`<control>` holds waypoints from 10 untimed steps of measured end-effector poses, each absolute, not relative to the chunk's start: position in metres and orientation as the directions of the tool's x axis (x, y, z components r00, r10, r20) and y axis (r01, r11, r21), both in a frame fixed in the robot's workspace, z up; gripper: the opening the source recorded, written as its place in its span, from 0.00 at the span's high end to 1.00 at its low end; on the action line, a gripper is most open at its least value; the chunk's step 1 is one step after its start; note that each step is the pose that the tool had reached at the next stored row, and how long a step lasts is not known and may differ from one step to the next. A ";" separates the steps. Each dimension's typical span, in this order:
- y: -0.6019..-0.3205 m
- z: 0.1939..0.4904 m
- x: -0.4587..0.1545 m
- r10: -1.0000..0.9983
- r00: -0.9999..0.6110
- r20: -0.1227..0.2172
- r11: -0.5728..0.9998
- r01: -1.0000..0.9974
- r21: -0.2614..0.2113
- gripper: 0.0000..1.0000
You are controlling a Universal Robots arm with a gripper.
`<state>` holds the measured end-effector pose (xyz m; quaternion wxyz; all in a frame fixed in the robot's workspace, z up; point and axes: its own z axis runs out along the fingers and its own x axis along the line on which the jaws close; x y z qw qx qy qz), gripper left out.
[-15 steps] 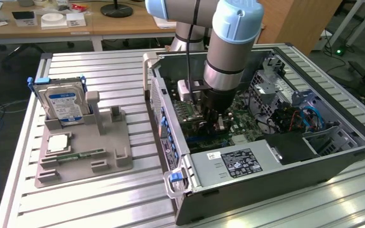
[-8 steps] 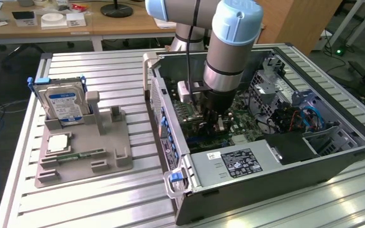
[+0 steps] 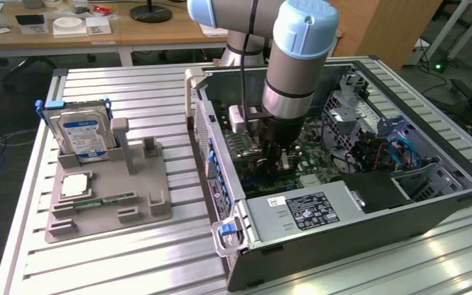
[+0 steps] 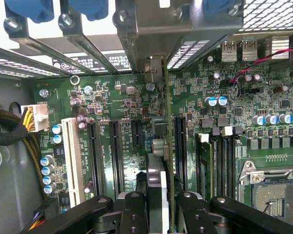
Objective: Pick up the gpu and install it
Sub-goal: 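Insert the gpu into the slot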
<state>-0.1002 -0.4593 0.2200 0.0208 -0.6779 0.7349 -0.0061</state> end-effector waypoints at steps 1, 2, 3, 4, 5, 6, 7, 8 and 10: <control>-0.459 0.220 -0.100 -0.997 -0.080 -0.022 0.081 -0.996 -0.037 0.72; -0.459 0.220 -0.100 -0.997 -0.080 -0.022 0.081 -0.996 -0.037 0.72; -0.459 0.220 -0.101 -0.997 -0.080 -0.022 0.081 -0.996 -0.037 0.72; -0.459 0.220 -0.100 -0.997 -0.080 -0.022 0.081 -0.996 -0.037 0.72; -0.459 0.220 -0.100 -0.997 -0.080 -0.022 0.081 -0.996 -0.037 0.72; -0.459 0.220 -0.100 -0.997 -0.080 -0.022 0.081 -0.996 -0.037 0.72; -0.459 0.220 -0.100 -0.997 -0.080 -0.022 0.081 -0.996 -0.037 0.72; -0.459 0.220 -0.100 -0.997 -0.080 -0.022 0.081 -0.996 -0.037 0.72; -0.459 0.220 -0.100 -0.997 -0.080 -0.022 0.081 -0.996 -0.037 0.72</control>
